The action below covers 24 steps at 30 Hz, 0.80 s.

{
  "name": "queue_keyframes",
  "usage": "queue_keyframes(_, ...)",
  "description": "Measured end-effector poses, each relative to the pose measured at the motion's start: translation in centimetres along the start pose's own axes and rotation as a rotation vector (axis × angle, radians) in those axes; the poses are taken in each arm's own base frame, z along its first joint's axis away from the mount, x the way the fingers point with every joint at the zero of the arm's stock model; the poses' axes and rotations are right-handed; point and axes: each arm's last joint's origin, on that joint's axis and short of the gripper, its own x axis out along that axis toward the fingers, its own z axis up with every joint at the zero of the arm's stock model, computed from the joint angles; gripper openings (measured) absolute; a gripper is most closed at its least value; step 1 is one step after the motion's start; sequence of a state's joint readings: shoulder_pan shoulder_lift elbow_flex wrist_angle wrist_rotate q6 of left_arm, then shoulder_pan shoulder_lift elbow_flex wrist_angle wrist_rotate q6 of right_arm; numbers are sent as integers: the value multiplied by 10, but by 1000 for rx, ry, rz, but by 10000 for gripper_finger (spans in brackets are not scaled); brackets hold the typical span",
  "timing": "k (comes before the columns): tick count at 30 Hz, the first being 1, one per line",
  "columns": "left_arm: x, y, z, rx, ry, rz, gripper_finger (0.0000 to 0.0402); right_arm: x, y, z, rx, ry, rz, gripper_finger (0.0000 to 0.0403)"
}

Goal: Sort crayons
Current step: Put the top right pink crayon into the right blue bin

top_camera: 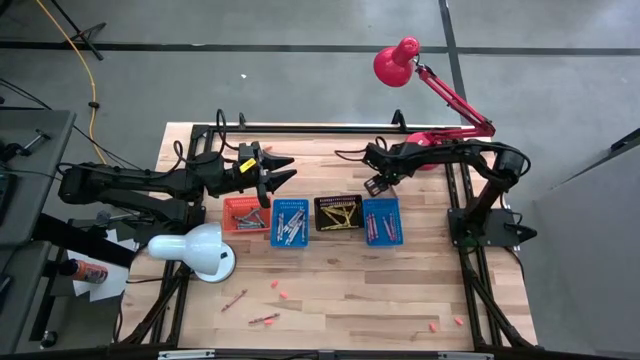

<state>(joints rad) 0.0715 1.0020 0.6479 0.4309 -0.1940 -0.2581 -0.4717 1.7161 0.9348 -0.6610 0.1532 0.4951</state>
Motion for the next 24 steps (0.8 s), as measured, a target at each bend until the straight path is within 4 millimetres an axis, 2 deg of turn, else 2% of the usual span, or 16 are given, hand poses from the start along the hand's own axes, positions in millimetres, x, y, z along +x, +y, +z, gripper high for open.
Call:
queue_keyframes(8, 0, 0, 0, 0, 0, 0, 172, 0, -6, -4, 24, 58, -39, 165)
queue_keyframes(13, 0, 0, 0, 0, 0, 0, 172, 1, -13, -2, 37, 109, 18, 165)
queue_keyframes(24, 0, 0, 0, 0, 0, 0, 172, 3, -40, -3, 29, 250, 58, 165)
